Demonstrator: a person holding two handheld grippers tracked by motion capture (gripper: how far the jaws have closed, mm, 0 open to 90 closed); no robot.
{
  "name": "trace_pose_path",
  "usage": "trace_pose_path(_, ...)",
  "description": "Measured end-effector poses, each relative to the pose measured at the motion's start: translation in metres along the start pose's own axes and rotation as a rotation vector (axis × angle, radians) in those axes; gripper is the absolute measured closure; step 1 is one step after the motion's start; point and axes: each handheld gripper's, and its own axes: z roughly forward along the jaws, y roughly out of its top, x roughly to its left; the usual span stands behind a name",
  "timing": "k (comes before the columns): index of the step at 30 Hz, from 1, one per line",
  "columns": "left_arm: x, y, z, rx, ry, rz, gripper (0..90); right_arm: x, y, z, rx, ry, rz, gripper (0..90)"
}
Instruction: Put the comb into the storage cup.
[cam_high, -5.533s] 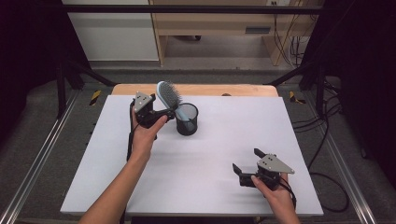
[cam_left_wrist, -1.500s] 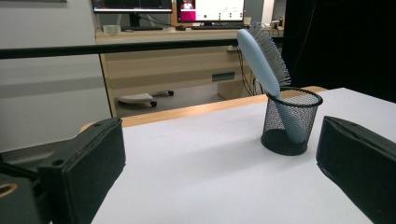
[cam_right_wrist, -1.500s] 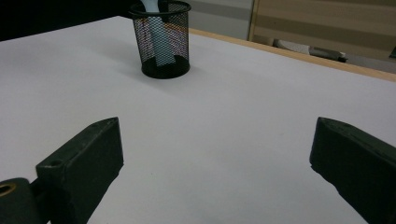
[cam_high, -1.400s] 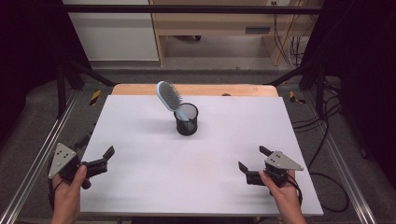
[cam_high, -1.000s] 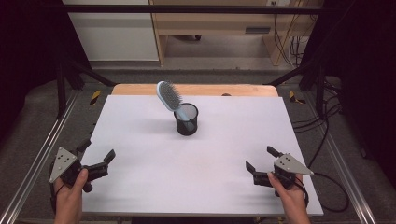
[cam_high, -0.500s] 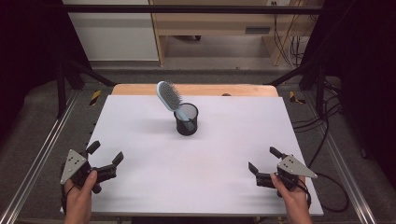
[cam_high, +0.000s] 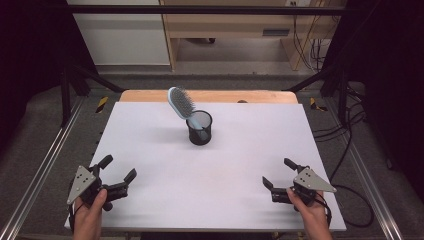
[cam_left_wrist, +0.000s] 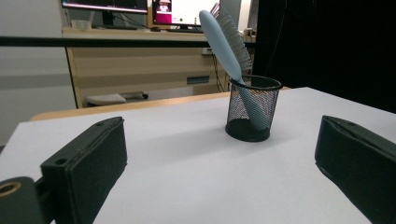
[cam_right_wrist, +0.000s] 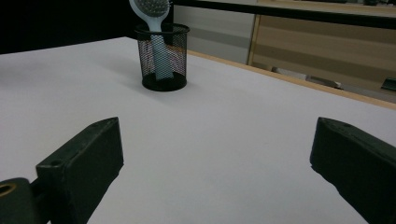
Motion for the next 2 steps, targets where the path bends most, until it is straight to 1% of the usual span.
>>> trace_pose_path(2, 0.0012, 0.0011, -0.0020, -0.010, 0.012, -0.007, 2.5, 0.0012, -0.0004, 0.0006, 0.006, -0.001, -0.005, 3.0)
